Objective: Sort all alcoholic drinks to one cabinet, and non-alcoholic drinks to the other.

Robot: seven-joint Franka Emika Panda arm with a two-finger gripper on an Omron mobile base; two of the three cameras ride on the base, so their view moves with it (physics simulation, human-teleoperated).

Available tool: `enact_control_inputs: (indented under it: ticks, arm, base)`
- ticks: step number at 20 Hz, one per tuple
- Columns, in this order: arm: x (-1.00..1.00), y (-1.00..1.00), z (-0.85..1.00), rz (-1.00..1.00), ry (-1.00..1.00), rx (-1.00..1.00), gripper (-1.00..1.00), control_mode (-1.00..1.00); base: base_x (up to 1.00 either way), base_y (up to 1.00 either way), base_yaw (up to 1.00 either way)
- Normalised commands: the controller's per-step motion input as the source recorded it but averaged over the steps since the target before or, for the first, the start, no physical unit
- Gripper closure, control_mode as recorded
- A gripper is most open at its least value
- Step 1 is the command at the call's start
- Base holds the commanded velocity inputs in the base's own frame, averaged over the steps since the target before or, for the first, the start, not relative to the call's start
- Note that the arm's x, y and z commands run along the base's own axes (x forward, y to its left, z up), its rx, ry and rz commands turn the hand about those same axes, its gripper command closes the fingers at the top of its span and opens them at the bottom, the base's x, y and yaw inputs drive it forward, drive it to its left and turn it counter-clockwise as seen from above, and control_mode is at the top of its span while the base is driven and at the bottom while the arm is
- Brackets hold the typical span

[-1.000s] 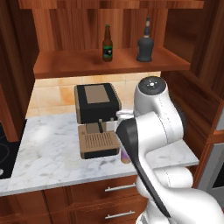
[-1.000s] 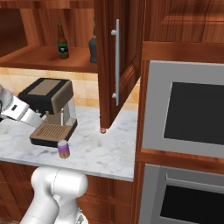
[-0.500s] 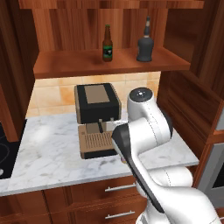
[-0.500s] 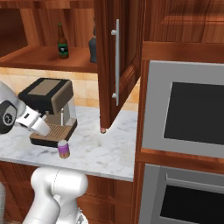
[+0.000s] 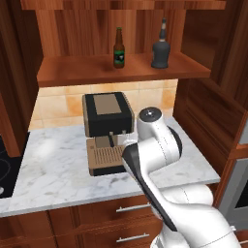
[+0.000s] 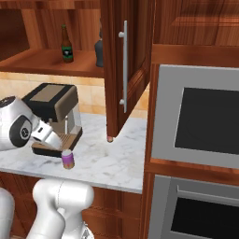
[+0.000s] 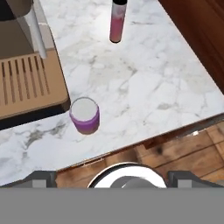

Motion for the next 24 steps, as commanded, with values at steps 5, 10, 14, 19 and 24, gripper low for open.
enact_control_inputs:
  ticks: [5,10,14,19,24]
  arm:
    - [0.33,0.0,-0.39,0.03,0.1,0.0,-1.0,-1.0]
    - [0.13,0.0,-0.33,0.03,0.09,0.0,-1.0,-1.0]
    - [0.08,0.0,-0.36,0.04,0.07,0.0,-1.0,-1.0]
    - [0.05,0.0,-0.35,0.04,0.03,0.0,-1.0,-1.0]
    - [0.14,0.0,-0.31,0.04,0.0,0.0,-1.0,-1.0]
  base:
    - [0.0,0.0,0.0]
    - [0.0,0.0,0.0]
    - [0.0,0.0,0.0]
    - [0.0,0.0,0.0]
    - [0.0,0.0,0.0]
